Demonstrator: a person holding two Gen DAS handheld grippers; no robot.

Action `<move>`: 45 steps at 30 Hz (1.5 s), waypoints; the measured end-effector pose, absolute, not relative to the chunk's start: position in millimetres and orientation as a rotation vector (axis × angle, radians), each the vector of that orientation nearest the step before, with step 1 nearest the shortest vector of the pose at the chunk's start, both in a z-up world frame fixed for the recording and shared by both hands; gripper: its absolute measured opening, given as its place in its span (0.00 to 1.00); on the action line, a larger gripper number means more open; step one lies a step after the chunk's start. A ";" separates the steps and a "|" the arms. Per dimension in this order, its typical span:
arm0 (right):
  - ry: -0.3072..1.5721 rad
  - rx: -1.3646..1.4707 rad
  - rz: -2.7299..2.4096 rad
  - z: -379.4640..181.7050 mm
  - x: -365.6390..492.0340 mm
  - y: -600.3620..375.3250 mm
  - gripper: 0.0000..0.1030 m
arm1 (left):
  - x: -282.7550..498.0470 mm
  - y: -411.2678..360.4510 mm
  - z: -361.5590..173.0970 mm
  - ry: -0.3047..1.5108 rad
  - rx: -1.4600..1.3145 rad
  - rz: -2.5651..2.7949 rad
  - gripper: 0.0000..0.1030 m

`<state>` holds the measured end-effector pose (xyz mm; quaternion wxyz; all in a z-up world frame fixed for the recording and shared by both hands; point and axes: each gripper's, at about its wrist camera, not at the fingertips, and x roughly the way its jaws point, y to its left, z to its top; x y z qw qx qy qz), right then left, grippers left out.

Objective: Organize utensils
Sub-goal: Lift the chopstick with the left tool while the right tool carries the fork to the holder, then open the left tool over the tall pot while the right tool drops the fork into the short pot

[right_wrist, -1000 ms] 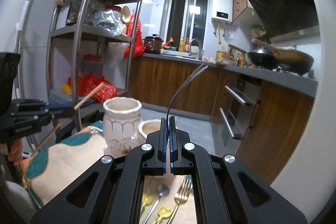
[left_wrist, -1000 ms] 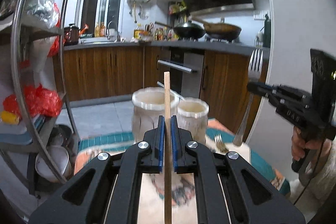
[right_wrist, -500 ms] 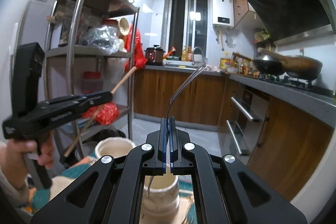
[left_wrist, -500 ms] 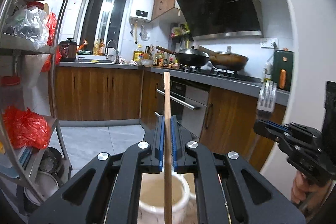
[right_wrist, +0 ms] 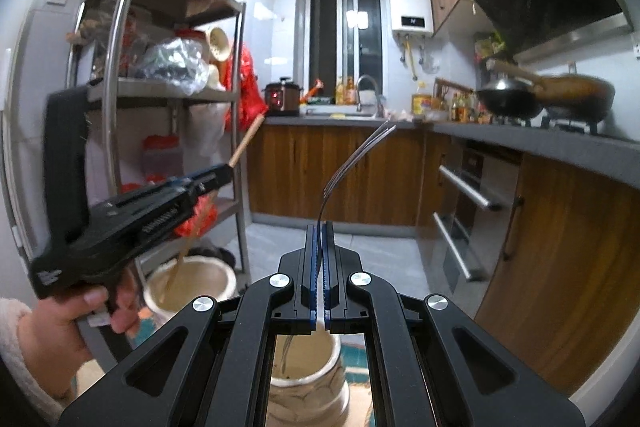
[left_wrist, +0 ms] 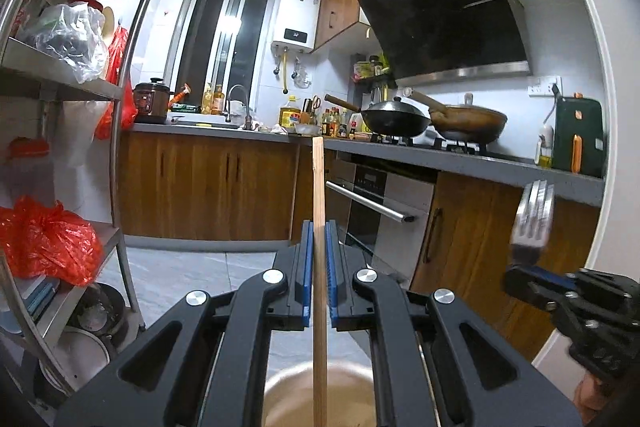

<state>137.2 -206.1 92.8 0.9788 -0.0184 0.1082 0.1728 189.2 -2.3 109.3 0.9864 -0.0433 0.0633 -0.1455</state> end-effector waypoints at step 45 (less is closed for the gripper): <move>0.390 -0.003 0.291 45.8 157.5 -214.3 0.37 | 137.2 7.7 70.1 0.278 -0.009 -0.232 0.51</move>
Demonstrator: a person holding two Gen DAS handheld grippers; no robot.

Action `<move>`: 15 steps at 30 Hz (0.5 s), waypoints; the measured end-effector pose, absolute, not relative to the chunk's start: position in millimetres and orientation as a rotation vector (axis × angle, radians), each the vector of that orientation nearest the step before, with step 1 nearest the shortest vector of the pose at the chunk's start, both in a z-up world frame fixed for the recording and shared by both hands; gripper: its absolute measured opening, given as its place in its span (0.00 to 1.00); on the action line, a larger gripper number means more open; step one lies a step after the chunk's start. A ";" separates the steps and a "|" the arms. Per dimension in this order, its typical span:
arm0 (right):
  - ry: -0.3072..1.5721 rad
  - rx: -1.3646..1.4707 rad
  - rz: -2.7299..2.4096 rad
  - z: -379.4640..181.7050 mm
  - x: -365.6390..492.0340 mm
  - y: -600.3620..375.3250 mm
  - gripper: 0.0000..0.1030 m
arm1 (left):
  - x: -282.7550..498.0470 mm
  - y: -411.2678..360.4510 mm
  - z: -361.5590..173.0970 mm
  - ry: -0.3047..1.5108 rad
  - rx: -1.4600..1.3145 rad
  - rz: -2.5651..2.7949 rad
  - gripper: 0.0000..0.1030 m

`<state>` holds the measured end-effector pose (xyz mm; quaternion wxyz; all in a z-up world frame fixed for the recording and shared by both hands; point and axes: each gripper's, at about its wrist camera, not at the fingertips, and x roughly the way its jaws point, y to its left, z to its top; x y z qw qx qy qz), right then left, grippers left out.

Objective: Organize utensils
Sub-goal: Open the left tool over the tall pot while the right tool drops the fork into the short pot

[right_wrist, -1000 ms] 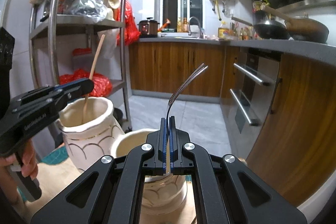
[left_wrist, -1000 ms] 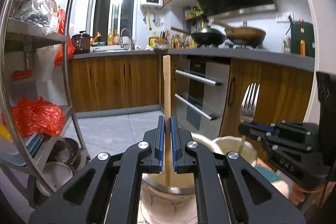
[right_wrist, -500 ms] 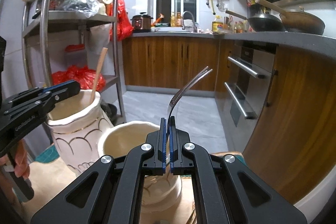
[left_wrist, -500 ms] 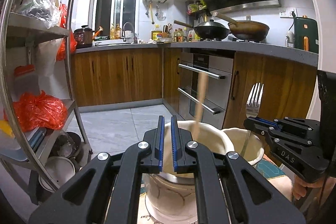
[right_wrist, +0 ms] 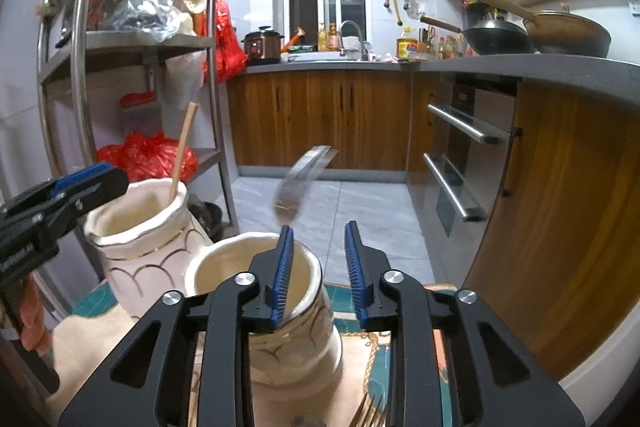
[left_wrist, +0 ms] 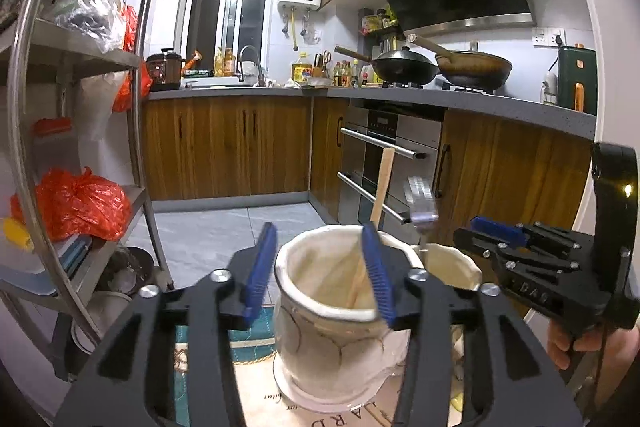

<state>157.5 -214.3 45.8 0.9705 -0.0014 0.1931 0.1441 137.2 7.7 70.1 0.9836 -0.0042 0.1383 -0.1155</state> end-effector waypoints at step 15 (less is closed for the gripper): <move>0.372 0.055 0.242 43.0 82.3 -261.9 0.94 | 73.3 8.2 46.9 0.322 -0.042 -0.214 0.95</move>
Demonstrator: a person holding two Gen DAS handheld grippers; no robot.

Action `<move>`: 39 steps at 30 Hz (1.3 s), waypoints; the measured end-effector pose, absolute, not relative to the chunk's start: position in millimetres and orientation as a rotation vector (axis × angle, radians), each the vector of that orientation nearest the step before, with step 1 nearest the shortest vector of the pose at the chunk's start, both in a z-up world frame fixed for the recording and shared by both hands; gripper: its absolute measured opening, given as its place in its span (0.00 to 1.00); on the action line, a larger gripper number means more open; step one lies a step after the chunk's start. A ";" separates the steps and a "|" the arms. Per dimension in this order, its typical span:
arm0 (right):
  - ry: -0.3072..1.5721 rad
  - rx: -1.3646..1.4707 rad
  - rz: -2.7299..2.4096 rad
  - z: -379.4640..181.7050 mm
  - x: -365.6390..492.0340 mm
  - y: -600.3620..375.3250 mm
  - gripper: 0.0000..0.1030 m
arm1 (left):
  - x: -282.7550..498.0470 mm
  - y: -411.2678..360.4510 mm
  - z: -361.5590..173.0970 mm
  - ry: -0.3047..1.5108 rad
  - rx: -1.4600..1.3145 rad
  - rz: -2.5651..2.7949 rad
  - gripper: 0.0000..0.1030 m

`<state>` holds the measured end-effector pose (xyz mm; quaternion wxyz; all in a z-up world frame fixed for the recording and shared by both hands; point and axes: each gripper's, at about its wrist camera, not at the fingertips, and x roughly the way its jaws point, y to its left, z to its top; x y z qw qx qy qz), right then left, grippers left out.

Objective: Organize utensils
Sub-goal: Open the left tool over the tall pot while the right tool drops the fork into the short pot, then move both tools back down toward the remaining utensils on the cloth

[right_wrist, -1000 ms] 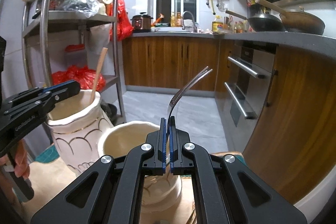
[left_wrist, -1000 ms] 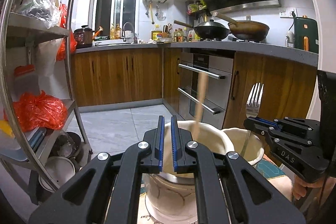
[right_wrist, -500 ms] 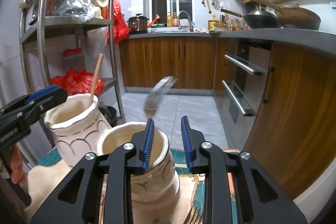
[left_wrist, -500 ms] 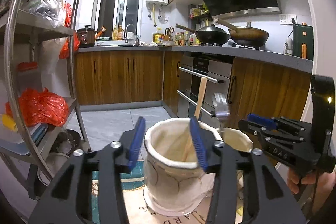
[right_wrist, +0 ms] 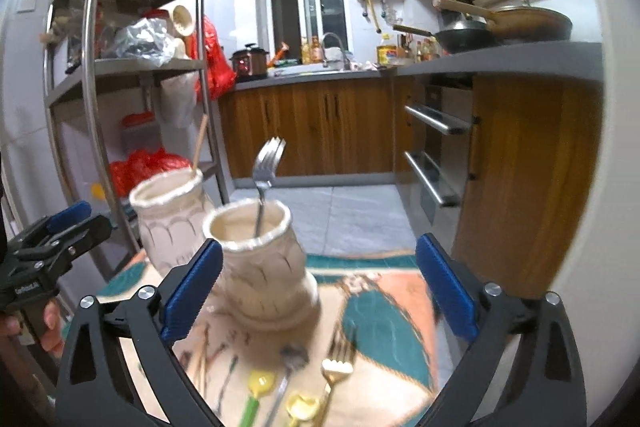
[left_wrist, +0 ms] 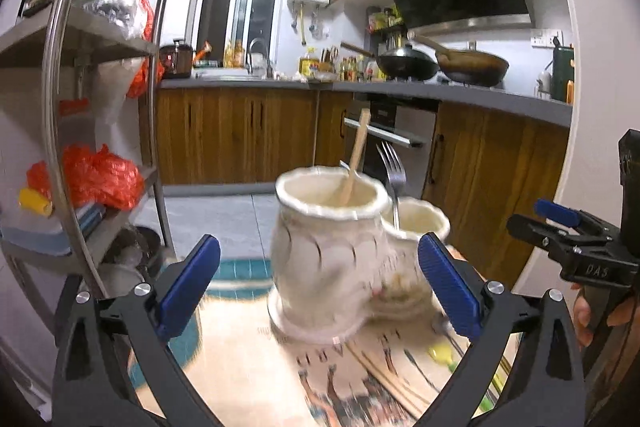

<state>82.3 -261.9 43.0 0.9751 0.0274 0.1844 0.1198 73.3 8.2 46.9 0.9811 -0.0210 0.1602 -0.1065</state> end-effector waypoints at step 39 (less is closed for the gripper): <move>0.830 -0.076 0.262 -47.5 84.7 -251.9 0.24 | 58.0 -24.1 -36.4 0.672 0.064 -0.213 0.94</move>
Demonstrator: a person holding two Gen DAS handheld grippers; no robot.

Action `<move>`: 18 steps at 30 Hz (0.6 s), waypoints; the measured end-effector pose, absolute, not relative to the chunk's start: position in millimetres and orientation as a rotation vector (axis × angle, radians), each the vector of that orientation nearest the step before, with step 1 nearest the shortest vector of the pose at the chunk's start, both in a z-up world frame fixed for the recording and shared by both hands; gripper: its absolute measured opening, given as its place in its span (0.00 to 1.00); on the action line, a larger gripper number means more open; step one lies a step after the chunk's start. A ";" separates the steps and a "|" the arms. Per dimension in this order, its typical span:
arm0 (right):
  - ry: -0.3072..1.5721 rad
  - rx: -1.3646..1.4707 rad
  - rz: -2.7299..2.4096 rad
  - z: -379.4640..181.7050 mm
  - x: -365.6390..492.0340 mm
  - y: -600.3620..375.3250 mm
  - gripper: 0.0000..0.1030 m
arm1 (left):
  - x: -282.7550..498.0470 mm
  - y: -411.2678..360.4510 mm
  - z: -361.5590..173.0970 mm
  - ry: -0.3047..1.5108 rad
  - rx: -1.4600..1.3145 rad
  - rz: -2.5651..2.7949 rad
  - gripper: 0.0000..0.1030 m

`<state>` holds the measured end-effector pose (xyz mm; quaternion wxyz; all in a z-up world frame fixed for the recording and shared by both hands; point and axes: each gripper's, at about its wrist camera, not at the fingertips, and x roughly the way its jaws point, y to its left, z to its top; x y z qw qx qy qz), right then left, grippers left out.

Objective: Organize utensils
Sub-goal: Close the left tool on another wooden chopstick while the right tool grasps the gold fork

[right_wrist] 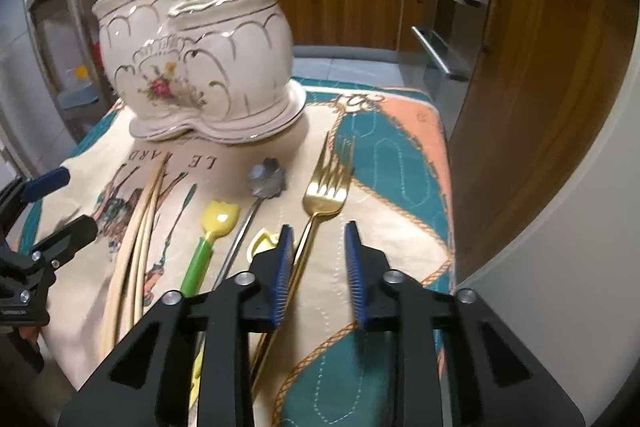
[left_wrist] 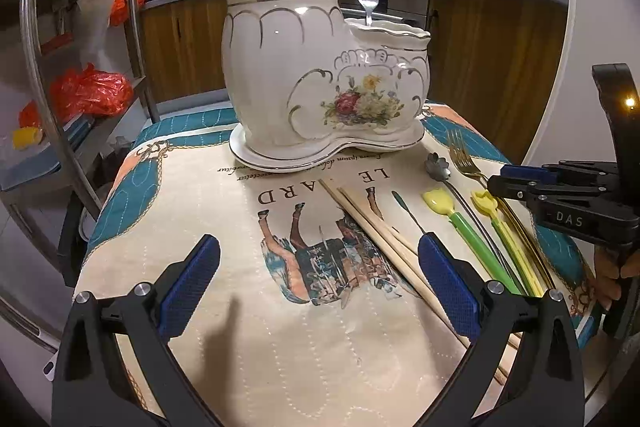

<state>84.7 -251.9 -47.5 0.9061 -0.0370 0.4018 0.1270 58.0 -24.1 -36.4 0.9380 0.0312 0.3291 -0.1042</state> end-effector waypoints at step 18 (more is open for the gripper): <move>0.979 0.004 0.277 -44.3 116.1 -249.1 0.07 | 62.5 -40.7 -42.8 0.803 0.048 -0.328 0.44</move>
